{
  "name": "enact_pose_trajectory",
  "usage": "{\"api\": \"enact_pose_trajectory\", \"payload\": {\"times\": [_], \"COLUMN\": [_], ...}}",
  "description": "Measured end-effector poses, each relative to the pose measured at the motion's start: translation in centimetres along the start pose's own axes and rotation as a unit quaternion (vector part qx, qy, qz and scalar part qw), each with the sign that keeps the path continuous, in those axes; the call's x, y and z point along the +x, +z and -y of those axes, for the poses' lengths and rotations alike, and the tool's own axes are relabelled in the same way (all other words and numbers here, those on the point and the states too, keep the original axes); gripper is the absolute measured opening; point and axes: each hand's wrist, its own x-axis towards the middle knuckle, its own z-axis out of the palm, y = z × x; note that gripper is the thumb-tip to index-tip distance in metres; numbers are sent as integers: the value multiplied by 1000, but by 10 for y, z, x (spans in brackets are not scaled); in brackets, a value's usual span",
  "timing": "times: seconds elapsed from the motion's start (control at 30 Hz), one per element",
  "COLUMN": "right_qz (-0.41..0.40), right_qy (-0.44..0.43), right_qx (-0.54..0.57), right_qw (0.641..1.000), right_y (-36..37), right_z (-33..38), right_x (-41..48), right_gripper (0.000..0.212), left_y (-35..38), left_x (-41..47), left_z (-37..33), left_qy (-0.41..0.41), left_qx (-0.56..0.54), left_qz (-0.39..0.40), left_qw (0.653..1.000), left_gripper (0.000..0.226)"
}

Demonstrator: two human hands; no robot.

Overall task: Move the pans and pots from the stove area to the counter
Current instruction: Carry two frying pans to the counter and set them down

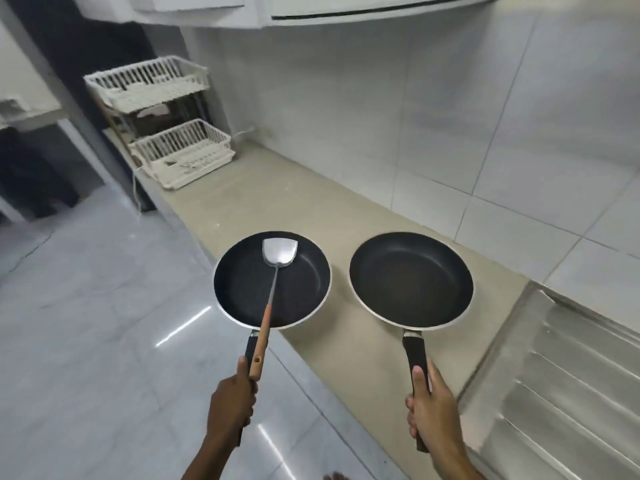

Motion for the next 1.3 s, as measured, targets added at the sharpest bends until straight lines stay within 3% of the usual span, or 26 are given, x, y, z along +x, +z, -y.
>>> {"api": "enact_pose_trajectory", "payload": {"times": [0.37,0.6,0.83,1.3], "right_qz": [-154,-281,-335,-347], "right_qy": [81,114,121,152], "right_qx": [16,68,69,22], "right_qw": [985,950,932,925], "right_y": [135,239,303,313], "right_z": [39,61,83,91], "right_x": [87,130,154,188], "right_gripper": [40,40,38,42], "left_y": [49,91,99,119], "left_x": [233,354,415,437], "left_z": [-123,-188,-220,-250], "left_qy": [83,196,237,206], "left_qx": [90,181,187,173], "left_qz": [156,232,308,371], "left_qw": [980,935,902,889], "left_gripper": [73,81,76,71]}}
